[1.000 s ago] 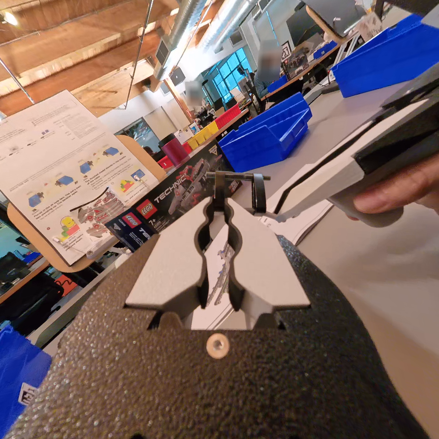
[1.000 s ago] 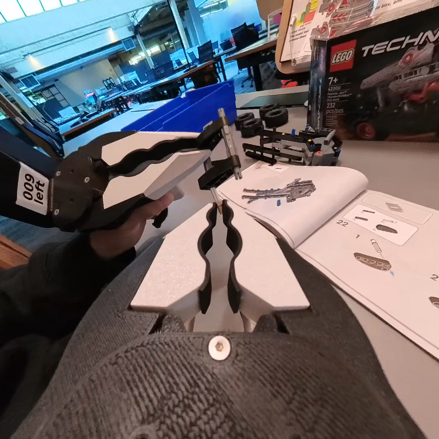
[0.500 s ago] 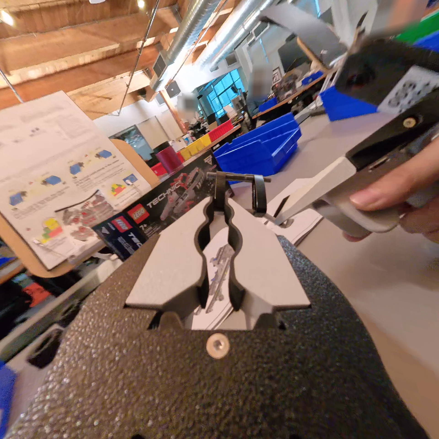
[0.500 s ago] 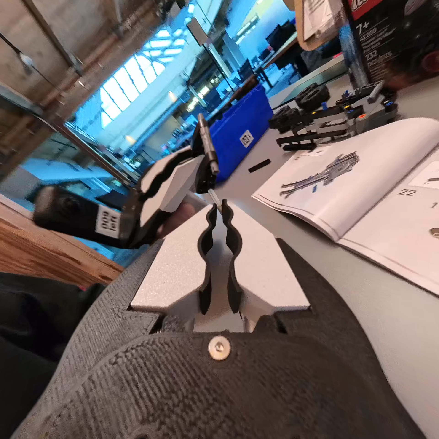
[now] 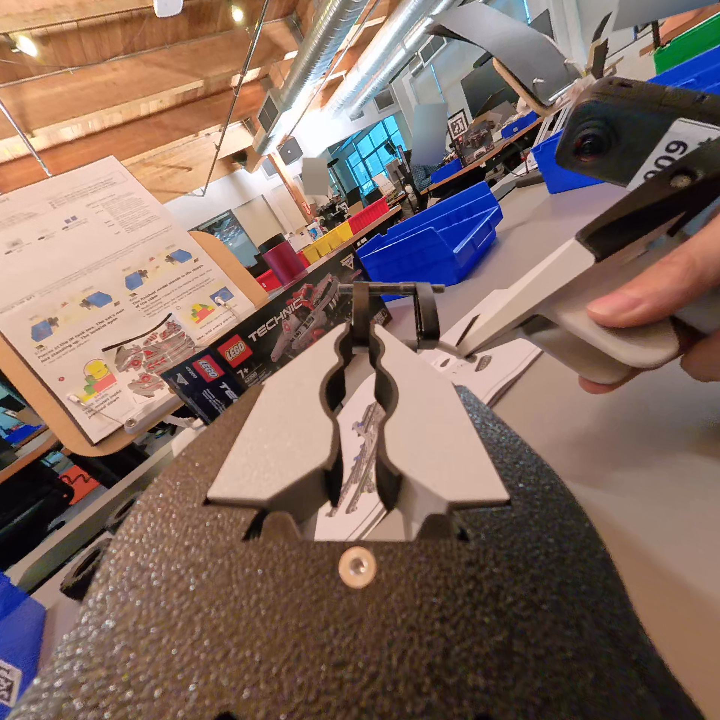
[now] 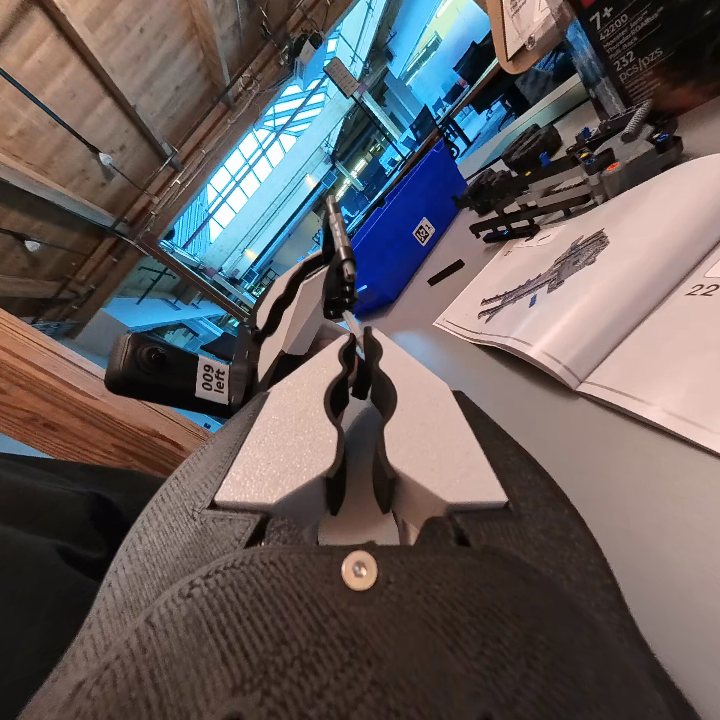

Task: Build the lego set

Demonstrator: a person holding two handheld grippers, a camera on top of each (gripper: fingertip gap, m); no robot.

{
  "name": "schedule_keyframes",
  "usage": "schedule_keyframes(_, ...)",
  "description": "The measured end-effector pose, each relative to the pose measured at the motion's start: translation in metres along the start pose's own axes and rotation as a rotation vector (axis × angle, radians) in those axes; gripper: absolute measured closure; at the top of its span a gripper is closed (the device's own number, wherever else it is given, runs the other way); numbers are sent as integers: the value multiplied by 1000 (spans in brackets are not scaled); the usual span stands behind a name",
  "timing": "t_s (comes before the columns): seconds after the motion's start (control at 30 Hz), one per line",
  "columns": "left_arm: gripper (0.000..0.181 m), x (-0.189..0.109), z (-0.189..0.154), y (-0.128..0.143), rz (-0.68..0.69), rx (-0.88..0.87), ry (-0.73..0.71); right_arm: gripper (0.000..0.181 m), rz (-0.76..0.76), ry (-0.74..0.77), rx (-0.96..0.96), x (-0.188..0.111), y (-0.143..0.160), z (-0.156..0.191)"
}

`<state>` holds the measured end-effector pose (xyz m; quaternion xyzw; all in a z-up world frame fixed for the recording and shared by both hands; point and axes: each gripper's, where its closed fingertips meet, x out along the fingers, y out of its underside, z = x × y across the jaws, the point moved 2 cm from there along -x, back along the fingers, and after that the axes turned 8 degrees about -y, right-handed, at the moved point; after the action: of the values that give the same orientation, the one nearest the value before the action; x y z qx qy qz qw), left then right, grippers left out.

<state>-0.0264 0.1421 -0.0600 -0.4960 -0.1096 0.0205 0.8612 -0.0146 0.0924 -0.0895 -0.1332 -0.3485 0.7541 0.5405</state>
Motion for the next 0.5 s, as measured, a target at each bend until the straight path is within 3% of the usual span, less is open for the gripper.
schedule_keyframes(0.23, 176, -3, -9, -1, -5, 282, 24, 179, 81, 44, -16, 0, 10, -8)
schedule_keyframes(0.33, 176, -2, -11, 4, 39, 371, 21, 179, 140, 130, -138, -1, 12, -13)
schedule_keyframes(0.5, 175, 2, -9, 10, 125, 252, 8, 179, 166, 202, -313, -2, 6, -11)
